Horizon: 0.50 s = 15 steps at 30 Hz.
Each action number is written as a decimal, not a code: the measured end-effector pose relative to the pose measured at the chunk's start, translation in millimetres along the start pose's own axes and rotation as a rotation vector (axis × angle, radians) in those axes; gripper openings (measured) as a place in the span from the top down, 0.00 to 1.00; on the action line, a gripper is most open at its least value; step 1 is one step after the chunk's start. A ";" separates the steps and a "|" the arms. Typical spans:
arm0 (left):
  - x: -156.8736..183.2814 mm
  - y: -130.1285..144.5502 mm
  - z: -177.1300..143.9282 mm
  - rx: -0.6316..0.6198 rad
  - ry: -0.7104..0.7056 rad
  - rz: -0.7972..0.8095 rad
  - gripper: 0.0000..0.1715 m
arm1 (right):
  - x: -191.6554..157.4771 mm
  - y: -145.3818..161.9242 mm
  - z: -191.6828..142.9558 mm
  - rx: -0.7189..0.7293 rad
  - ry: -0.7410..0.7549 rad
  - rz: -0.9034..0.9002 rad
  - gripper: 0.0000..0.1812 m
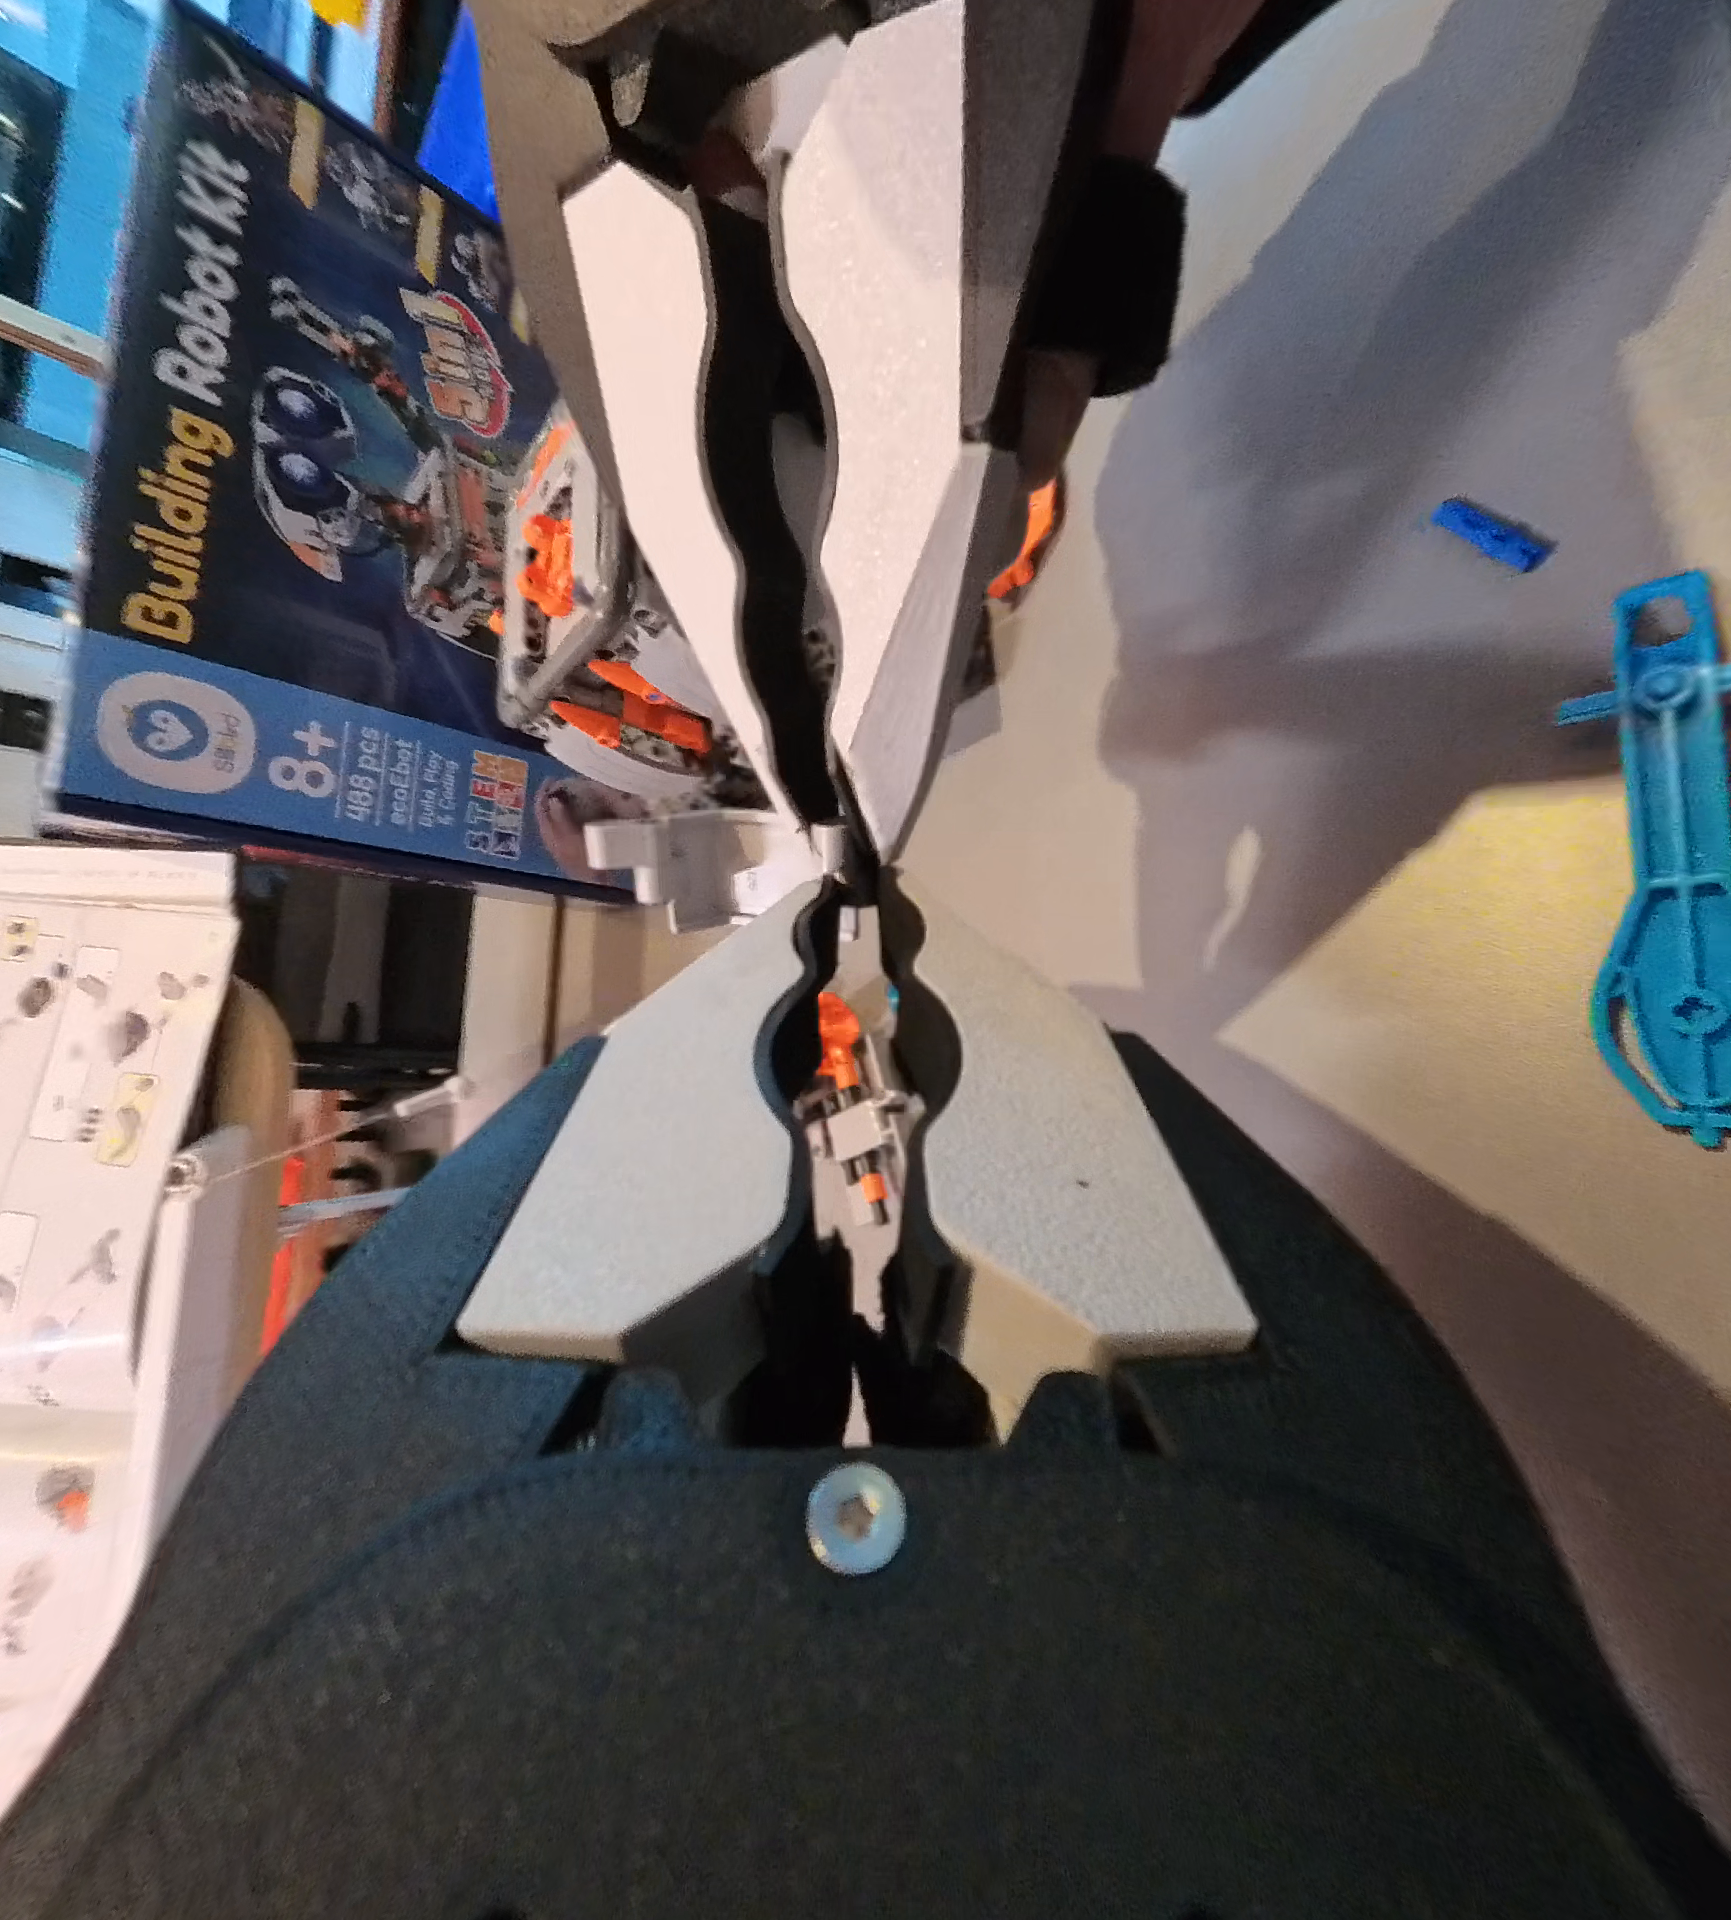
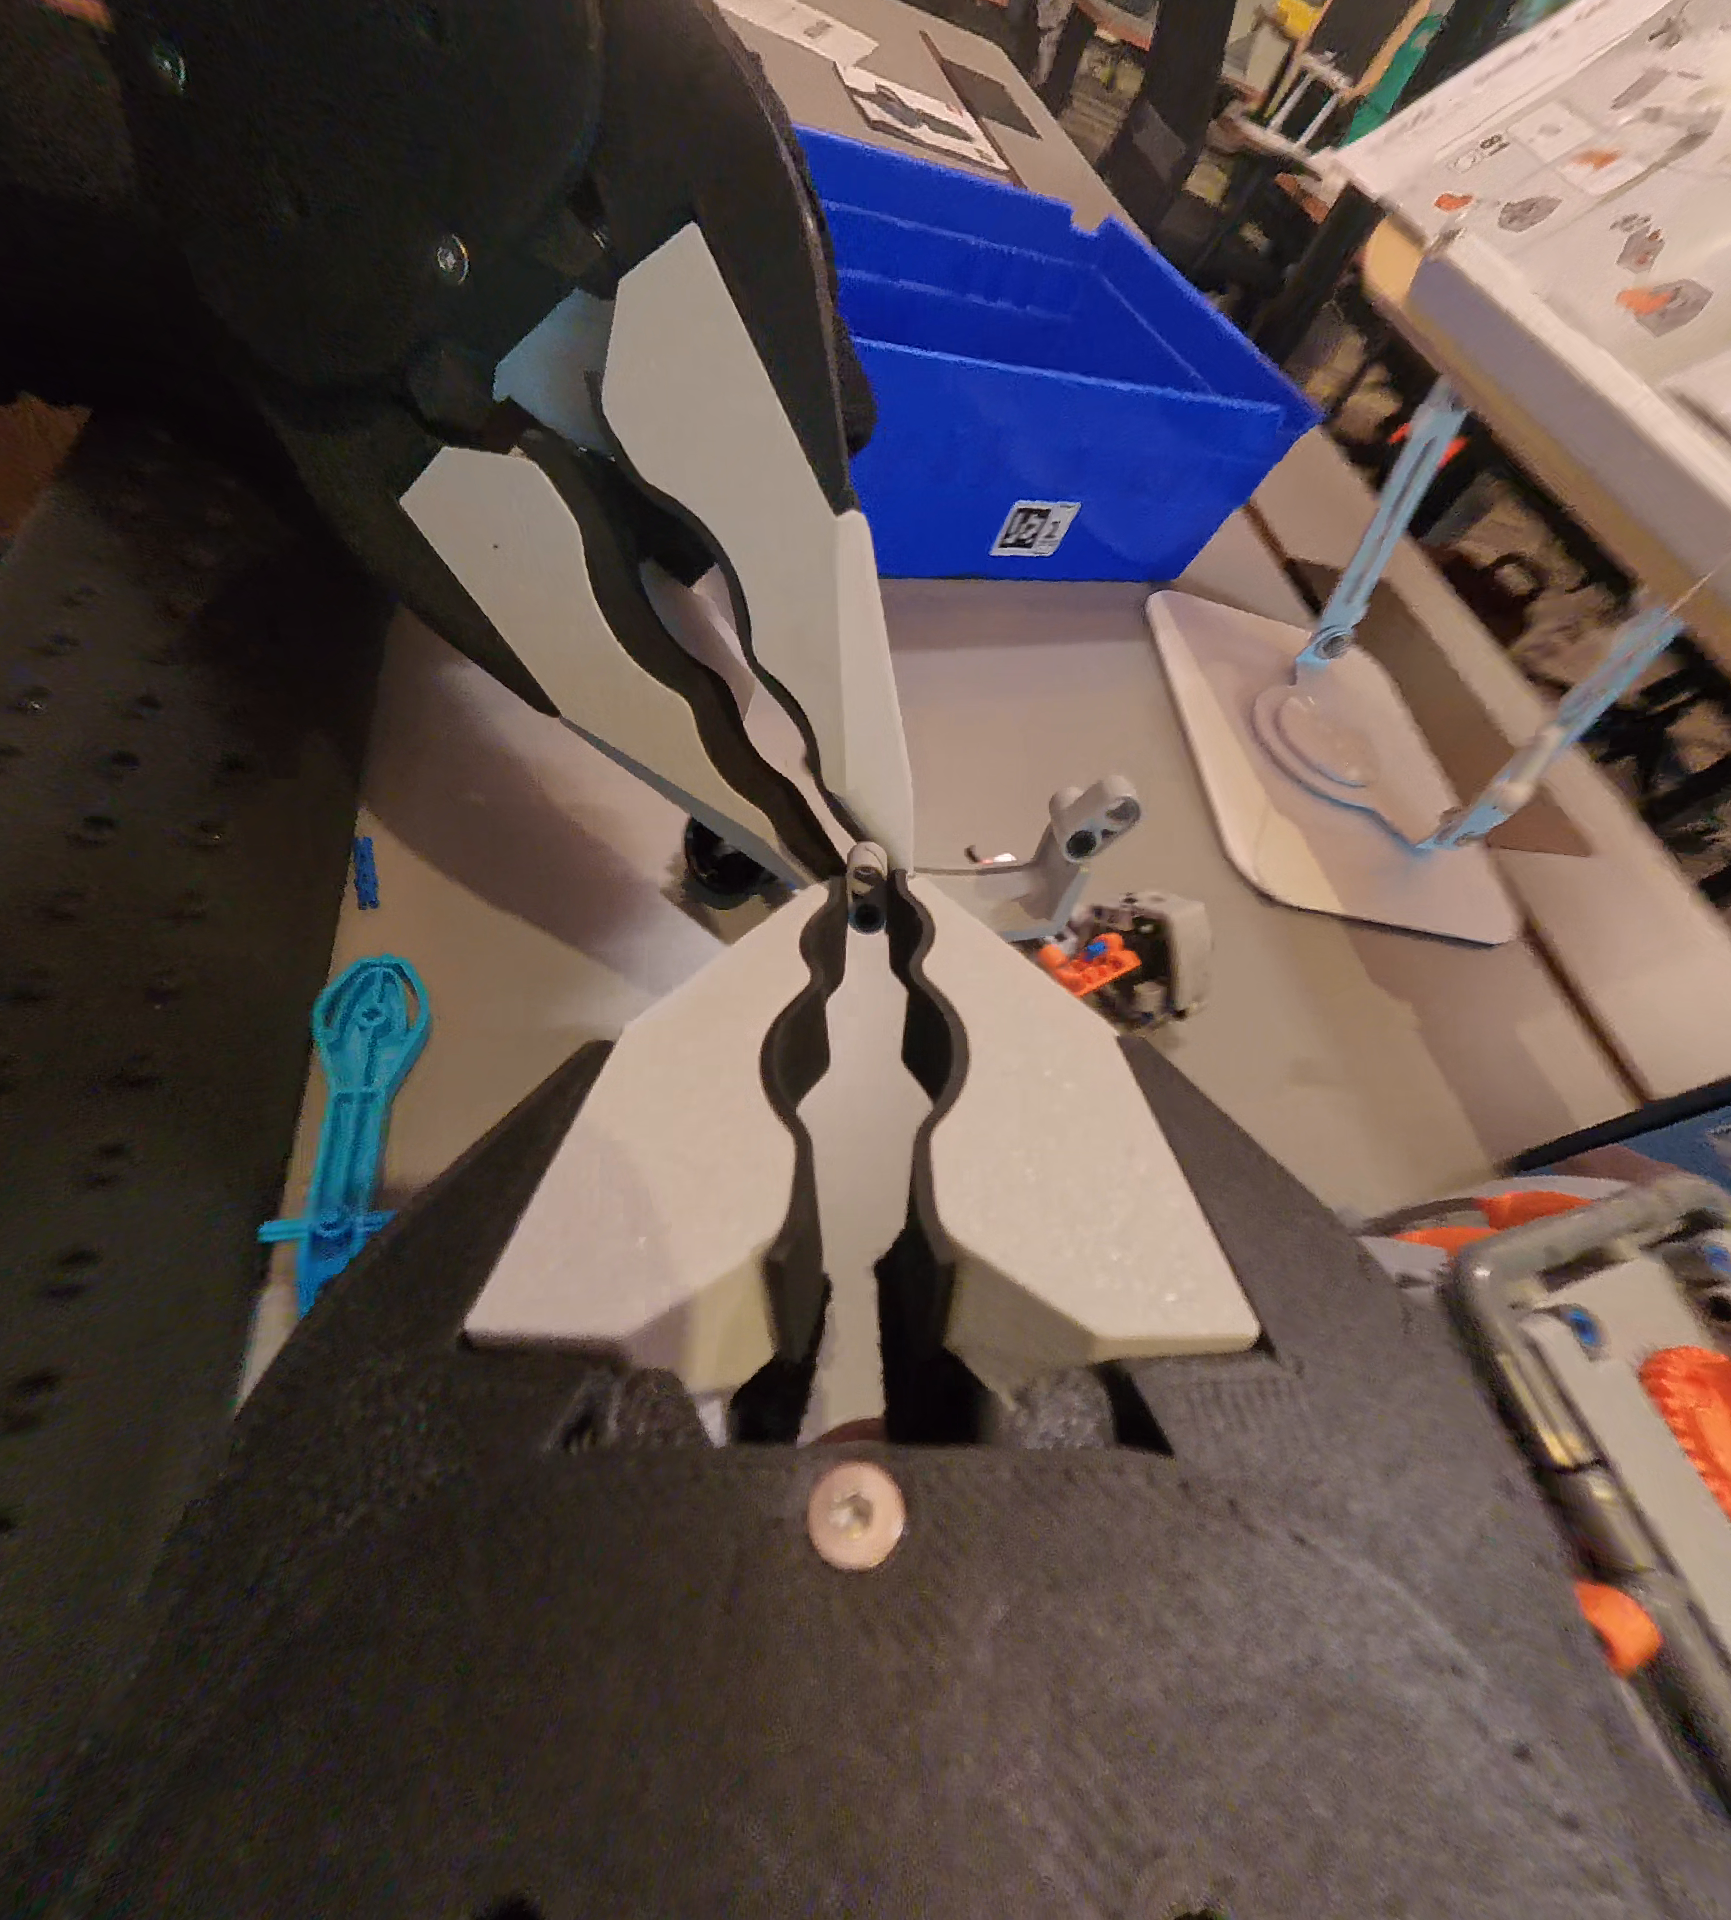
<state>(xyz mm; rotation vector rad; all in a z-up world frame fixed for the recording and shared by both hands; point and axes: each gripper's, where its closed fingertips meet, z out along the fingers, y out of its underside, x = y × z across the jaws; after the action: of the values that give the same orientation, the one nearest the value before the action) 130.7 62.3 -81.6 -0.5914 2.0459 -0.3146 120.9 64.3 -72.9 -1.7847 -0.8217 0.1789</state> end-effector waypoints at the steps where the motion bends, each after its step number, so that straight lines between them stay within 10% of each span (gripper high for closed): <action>1: -2.3 -0.7 -0.9 0.013 0.002 -0.016 0.98 | 1.1 -2.2 -0.8 0.030 -0.020 0.045 0.97; 15: 0.9 -14.0 -13.5 0.150 0.050 0.008 0.97 | 31.4 -15.3 -18.6 0.172 0.038 0.267 0.89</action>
<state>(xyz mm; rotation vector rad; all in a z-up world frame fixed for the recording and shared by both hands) 122.7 49.8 -69.1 -0.4876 2.0506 -0.4780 146.8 71.2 -43.9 -1.7233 -0.5224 0.3779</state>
